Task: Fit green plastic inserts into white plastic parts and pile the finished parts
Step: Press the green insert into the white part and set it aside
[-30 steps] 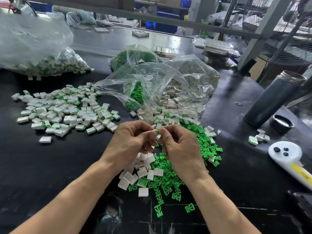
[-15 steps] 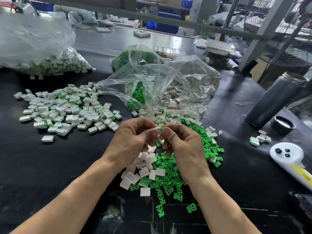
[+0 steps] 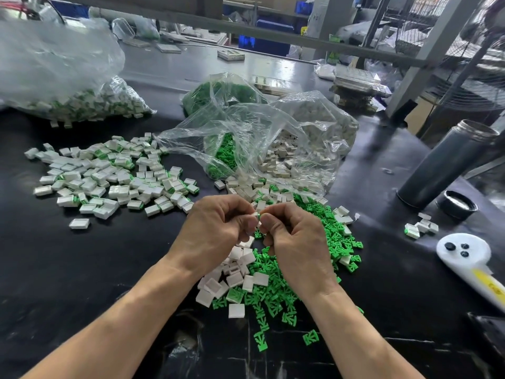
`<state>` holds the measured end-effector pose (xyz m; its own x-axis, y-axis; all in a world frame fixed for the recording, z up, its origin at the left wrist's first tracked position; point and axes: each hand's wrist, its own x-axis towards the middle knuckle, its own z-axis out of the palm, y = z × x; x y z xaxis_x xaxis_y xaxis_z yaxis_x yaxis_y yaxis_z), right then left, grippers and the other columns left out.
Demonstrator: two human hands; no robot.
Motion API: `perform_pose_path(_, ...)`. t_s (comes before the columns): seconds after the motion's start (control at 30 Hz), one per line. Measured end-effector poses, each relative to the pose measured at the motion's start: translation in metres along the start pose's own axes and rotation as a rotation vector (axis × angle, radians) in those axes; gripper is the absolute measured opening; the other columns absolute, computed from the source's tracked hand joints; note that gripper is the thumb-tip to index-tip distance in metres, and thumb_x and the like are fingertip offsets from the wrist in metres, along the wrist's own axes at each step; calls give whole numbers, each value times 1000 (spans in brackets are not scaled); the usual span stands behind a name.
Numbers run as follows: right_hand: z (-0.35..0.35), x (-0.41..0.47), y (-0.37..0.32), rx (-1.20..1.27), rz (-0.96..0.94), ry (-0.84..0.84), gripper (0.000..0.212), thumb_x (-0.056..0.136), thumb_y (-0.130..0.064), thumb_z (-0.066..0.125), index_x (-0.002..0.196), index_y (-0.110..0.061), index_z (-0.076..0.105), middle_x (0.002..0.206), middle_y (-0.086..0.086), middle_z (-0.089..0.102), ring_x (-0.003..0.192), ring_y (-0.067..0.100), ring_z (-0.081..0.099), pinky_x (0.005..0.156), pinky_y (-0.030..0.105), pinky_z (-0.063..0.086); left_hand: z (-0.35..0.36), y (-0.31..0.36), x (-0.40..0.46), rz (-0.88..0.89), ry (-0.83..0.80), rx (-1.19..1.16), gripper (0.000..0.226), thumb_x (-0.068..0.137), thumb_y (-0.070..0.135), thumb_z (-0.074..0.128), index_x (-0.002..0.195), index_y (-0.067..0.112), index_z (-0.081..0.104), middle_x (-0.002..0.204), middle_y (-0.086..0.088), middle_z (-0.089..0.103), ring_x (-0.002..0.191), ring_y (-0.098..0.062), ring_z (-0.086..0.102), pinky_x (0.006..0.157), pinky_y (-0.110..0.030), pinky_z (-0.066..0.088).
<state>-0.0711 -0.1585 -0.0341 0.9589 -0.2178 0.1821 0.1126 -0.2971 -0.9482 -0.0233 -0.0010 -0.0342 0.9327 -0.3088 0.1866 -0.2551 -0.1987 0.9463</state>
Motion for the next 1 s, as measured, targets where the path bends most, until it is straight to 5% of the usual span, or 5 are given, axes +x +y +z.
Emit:
perform_pose_path(0.2,1,0,0,-10,-3,11,19,98,-10,68,87,-26,72,75,-7,73,63,13,71,55,21,53,2,0,0,10,19,25,20,92,4,73,83,21,75,70,-2,73,62,-19,69,62,-37,62)
perform_pose_path(0.4,-2,-1,0,-5,10,-7,19,98,-9,67,86,-25,72,76,-1,74,67,22,73,57,27,56,1,0,2,8,-11,47,21,91,2,74,80,21,75,69,3,72,60,-10,67,58,-20,53)
perform_pose_path(0.9,-1,-1,0,-1,16,3,22,97,-6,67,82,-21,73,73,4,73,68,29,72,54,26,55,-3,-3,4,24,-25,92,32,90,-1,73,82,29,76,71,3,74,60,-14,72,59,-27,60)
perform_pose_path(1.0,-2,-1,2,-36,0,-3,22,96,-6,68,81,-21,72,73,5,73,68,29,72,56,36,58,-3,-6,4,33,-45,107,30,90,1,72,82,30,76,70,2,74,61,-15,71,59,-33,61)
